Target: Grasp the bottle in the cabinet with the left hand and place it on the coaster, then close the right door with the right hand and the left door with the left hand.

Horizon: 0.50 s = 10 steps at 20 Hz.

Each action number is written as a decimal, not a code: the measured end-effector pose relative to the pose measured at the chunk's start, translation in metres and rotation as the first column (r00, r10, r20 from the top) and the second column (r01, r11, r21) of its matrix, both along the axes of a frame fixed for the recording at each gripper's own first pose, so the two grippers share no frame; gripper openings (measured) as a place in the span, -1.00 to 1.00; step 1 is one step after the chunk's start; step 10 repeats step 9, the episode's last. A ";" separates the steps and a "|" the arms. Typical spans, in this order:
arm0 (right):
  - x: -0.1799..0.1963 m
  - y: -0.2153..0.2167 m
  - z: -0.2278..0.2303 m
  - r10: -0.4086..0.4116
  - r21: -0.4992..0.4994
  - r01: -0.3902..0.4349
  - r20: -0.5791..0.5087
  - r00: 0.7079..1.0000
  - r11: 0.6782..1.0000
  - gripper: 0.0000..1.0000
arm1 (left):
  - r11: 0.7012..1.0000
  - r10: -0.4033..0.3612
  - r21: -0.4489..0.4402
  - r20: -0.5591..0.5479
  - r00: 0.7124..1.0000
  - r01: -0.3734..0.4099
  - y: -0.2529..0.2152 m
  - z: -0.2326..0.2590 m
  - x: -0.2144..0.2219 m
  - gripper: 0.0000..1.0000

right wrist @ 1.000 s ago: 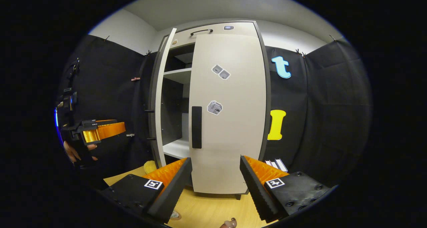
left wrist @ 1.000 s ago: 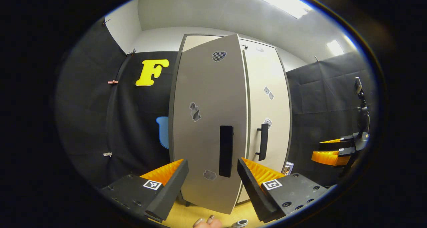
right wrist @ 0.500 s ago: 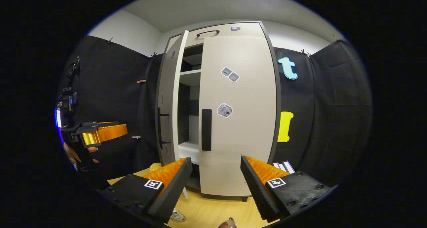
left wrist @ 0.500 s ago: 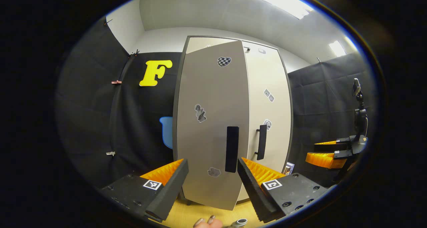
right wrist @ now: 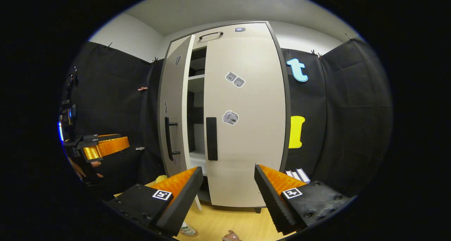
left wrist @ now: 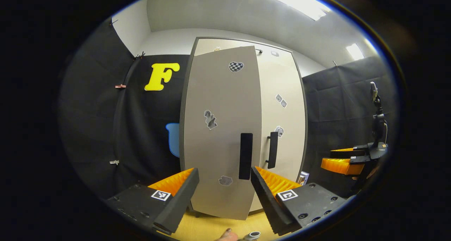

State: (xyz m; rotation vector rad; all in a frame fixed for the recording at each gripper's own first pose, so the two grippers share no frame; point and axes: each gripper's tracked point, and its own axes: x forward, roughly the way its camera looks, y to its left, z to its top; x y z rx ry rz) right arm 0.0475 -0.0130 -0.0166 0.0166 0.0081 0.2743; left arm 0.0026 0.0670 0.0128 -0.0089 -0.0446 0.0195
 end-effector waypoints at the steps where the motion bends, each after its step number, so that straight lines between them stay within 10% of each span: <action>1: 0.000 -0.001 0.001 -0.003 -0.001 0.003 0.002 1.000 1.000 0.95 | 1.000 -0.004 -0.003 -0.001 1.000 0.004 -0.001 0.000 0.000 0.88; 10: -0.002 0.000 0.005 0.012 -0.011 -0.011 0.032 0.999 1.000 0.95 | 1.000 -0.016 -0.012 0.002 1.000 0.016 -0.006 0.001 0.004 0.89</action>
